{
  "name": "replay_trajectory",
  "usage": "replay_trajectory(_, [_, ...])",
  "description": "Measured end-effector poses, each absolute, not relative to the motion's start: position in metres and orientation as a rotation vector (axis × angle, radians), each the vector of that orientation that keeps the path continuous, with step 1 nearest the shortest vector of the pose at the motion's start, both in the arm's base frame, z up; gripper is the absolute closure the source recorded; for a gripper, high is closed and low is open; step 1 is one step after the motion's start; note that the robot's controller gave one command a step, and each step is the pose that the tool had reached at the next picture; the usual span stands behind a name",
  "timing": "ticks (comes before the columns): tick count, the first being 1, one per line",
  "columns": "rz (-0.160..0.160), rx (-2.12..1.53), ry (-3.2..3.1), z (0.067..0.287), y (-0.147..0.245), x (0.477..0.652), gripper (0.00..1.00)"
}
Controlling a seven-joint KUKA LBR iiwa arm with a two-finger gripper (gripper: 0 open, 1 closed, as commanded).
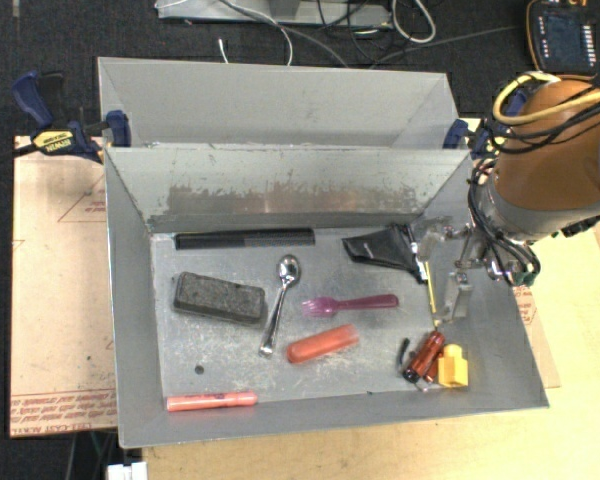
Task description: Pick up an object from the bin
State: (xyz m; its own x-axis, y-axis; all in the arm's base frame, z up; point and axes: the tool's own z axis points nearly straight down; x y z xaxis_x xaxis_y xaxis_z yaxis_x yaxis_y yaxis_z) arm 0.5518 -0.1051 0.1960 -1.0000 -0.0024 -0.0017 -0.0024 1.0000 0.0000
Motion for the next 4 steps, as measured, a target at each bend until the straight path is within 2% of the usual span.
replay_trajectory(1, [0.0, -0.004, 3.14, 0.196, -0.105, 0.552, 0.0])
replay_trajectory(2, [0.0, -0.109, 3.13, 0.216, -0.089, 0.595, 0.0])
replay_trajectory(3, [0.001, -0.134, 3.141, 0.197, -0.087, 0.57, 0.0])
replay_trajectory(4, [0.0, -0.294, 3.116, 0.196, -0.052, 0.61, 0.0])
